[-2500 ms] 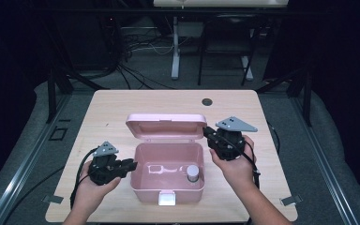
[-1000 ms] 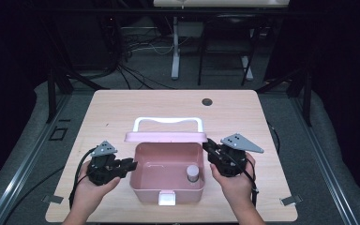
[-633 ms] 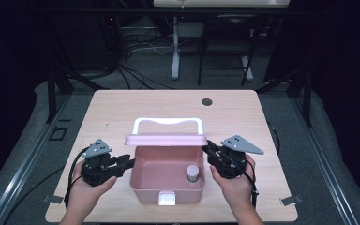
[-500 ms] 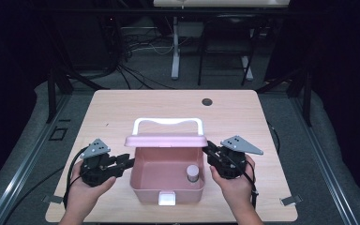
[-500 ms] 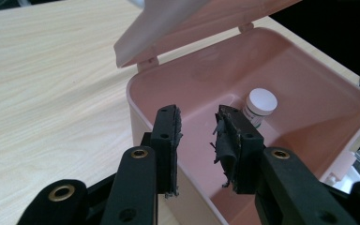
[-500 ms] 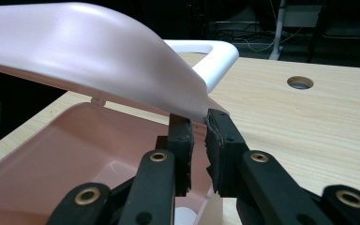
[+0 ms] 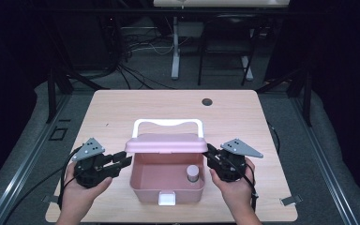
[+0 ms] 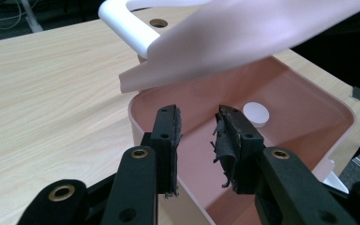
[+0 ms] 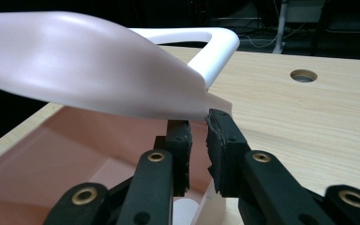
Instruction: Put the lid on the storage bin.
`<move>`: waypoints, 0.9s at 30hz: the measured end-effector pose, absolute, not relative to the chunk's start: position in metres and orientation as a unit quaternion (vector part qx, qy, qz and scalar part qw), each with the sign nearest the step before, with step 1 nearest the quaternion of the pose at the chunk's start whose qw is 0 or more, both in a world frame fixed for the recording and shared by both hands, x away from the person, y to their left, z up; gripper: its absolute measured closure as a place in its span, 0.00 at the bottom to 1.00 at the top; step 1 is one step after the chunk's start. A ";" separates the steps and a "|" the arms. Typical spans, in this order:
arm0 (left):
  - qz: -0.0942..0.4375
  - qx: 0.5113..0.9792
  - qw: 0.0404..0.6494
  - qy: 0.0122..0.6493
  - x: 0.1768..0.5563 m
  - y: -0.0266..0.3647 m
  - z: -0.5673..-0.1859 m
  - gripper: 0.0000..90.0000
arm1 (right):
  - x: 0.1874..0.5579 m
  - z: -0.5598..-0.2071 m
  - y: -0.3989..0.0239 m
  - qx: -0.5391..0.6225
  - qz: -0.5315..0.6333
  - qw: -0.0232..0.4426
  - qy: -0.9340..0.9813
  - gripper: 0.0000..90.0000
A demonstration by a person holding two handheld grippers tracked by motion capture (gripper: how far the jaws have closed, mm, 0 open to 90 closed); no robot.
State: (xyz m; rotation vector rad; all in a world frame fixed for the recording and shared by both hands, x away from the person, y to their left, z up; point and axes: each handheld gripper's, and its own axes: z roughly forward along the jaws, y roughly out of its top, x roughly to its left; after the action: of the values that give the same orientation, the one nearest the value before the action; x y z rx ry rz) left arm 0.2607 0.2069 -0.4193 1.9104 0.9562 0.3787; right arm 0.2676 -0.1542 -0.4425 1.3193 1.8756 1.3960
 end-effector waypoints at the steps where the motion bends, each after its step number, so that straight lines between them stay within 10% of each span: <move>1: 0.154 0.778 0.468 0.389 0.260 0.207 -0.419 0.77 | 0.267 -0.443 -0.154 0.479 0.506 0.225 0.681 0.88; 27: 0.167 0.777 0.476 0.377 0.251 0.207 -0.408 0.80 | 0.263 -0.450 -0.156 0.484 0.504 0.213 0.682 0.87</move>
State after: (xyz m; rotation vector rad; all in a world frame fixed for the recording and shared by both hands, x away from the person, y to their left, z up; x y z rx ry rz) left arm 0.2513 0.2068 -0.4075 1.8985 0.9210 0.4092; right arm 0.2632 -0.1565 -0.4495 1.3440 1.8943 1.4003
